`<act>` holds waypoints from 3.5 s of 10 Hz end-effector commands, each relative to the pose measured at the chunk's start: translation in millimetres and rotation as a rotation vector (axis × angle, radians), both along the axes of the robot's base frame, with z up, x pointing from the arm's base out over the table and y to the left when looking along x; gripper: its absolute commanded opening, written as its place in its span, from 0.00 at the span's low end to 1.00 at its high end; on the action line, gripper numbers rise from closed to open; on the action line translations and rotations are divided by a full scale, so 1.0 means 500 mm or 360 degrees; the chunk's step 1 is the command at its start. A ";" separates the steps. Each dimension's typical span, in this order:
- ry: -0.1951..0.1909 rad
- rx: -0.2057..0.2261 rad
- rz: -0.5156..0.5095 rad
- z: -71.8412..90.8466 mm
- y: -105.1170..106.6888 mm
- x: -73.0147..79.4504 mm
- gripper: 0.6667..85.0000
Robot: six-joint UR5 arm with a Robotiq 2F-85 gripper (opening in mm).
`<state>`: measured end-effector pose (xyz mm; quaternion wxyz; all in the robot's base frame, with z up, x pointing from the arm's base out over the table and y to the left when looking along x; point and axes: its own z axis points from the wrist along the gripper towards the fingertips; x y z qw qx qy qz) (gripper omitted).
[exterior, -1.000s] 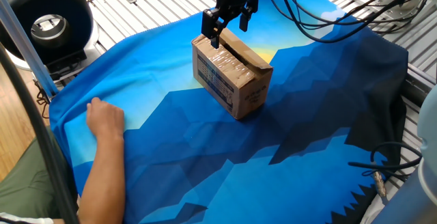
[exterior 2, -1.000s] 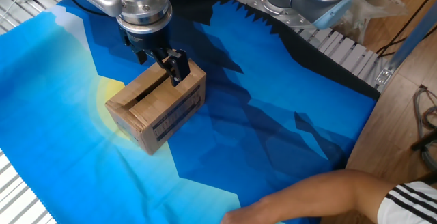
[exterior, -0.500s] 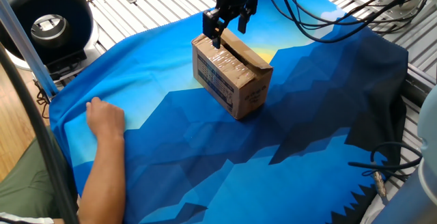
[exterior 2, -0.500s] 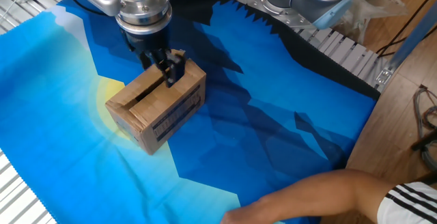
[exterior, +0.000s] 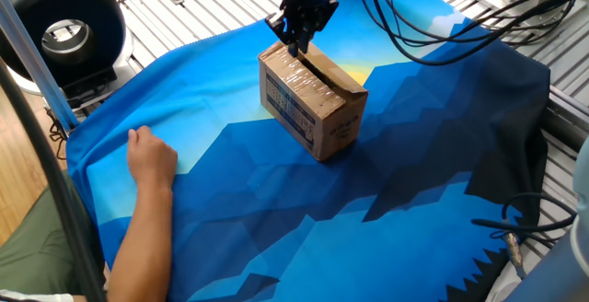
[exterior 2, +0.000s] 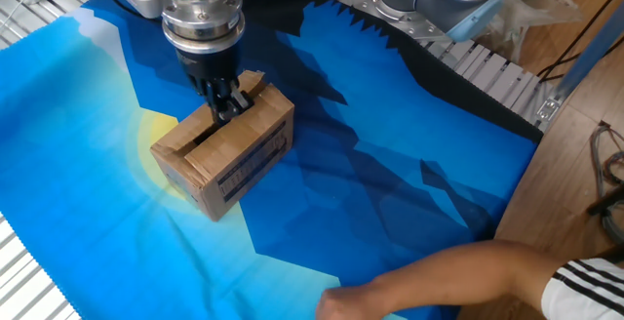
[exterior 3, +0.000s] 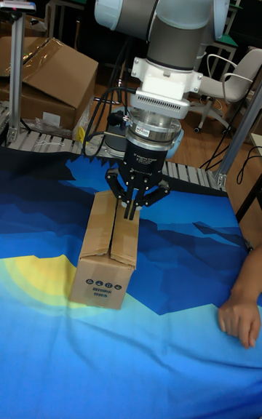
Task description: Open a box
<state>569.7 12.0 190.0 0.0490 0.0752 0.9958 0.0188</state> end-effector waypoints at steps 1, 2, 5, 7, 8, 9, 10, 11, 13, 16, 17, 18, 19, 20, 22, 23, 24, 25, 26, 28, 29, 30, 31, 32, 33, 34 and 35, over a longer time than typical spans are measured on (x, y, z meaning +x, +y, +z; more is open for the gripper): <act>-0.0009 0.0007 -0.0024 0.005 0.004 0.000 0.01; -0.0004 -0.0001 -0.0021 0.007 0.003 -0.005 0.01; 0.0012 -0.0046 -0.0031 0.016 0.002 -0.022 0.01; 0.0012 -0.0047 -0.0026 0.017 -0.001 -0.031 0.01; 0.0010 -0.0037 -0.0026 0.018 0.001 -0.032 0.01; 0.0010 -0.0038 -0.0038 0.018 0.004 -0.033 0.01; 0.0000 -0.0066 -0.0053 0.018 0.007 -0.034 0.01; -0.0008 -0.0089 -0.0060 0.017 0.006 -0.034 0.01; -0.0018 -0.0077 -0.0082 0.016 0.012 -0.032 0.01; -0.0025 -0.0083 -0.0067 0.015 0.007 -0.032 0.01; -0.0029 -0.0065 -0.0055 0.014 0.008 -0.031 0.01; -0.0041 -0.0049 -0.0045 0.012 0.008 -0.029 0.01; -0.0046 -0.0047 -0.0038 0.011 0.008 -0.027 0.01; -0.0080 -0.0021 -0.0034 0.004 0.011 -0.018 0.01; -0.0118 0.0025 -0.0048 -0.006 0.021 -0.003 0.01; -0.0118 0.0021 -0.0053 -0.008 0.023 0.001 0.01; -0.0138 0.0019 -0.0051 -0.012 0.022 0.008 0.01; -0.0194 0.0045 -0.0044 -0.021 0.026 0.024 0.01; -0.0220 0.0084 -0.0005 -0.034 0.033 0.025 0.01; -0.0264 0.0052 0.0064 -0.049 0.025 0.034 0.01; -0.0258 0.0094 0.0068 -0.056 0.041 0.031 0.01; -0.0255 0.0080 0.0108 -0.069 0.036 0.027 0.01; -0.0247 0.0084 0.0129 -0.075 0.036 0.021 0.01; -0.0238 0.0065 0.0160 -0.078 0.030 0.016 0.01; -0.0202 0.0046 0.0187 -0.079 0.025 0.005 0.01; -0.0201 0.0057 0.0165 -0.079 0.029 0.002 0.01; -0.0231 0.0060 0.0134 -0.084 0.032 0.007 0.01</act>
